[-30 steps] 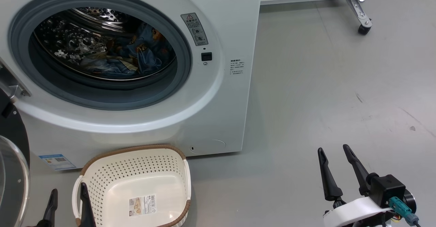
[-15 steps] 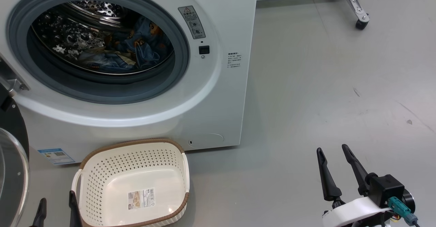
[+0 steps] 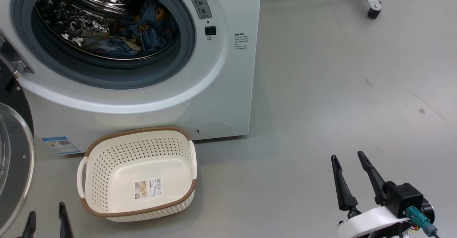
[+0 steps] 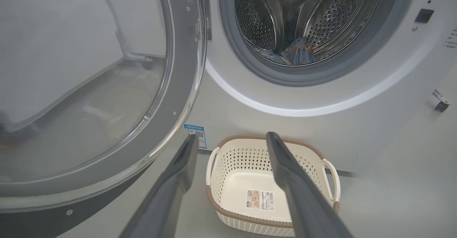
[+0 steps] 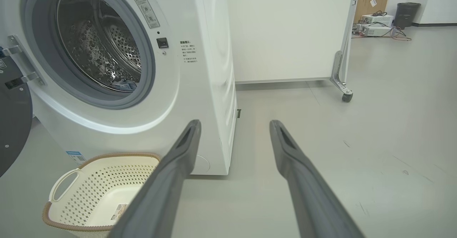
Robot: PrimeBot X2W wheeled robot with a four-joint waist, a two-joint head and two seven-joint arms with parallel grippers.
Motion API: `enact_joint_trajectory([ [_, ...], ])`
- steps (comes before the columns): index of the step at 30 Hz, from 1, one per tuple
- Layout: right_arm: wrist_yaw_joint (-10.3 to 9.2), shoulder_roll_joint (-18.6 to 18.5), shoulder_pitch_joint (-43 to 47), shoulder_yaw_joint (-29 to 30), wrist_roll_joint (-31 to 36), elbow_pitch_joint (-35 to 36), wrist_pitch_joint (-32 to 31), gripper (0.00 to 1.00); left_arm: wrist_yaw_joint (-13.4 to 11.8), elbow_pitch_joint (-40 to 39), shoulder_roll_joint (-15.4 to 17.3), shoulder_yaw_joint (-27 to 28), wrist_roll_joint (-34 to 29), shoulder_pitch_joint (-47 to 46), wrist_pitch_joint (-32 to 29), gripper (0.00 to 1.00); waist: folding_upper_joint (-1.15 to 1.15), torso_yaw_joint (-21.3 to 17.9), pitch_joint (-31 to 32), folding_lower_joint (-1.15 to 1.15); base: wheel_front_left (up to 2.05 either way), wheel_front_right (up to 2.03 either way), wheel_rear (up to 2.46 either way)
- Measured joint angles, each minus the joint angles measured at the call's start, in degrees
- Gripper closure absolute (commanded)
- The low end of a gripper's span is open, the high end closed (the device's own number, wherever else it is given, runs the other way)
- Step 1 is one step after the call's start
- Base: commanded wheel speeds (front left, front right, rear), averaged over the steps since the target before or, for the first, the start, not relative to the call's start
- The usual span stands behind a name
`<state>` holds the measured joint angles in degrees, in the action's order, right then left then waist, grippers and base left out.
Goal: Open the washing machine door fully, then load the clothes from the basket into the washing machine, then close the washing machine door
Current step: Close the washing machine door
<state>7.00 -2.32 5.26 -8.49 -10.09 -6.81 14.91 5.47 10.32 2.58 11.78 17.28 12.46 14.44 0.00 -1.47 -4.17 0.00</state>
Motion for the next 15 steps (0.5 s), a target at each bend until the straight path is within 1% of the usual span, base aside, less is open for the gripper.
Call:
enact_joint_trajectory([
  [8, 0.00, 0.0, -0.1, 0.0, 0.0, 0.0, 0.0, 0.00, 1.1, 2.2, 0.0, 1.8, -0.1, -2.0, 0.0, 0.00, 0.00, 0.0, -0.2, 0.00, -0.82, 0.82, 0.00],
  [15, 0.00, 0.0, -0.1, -0.2, 0.0, 0.0, 0.0, 0.00, 1.4, 3.0, 0.0, 2.9, -0.4, -2.8, 0.0, 0.00, 0.00, -0.1, -0.1, 0.00, -0.51, 0.51, 0.00],
])
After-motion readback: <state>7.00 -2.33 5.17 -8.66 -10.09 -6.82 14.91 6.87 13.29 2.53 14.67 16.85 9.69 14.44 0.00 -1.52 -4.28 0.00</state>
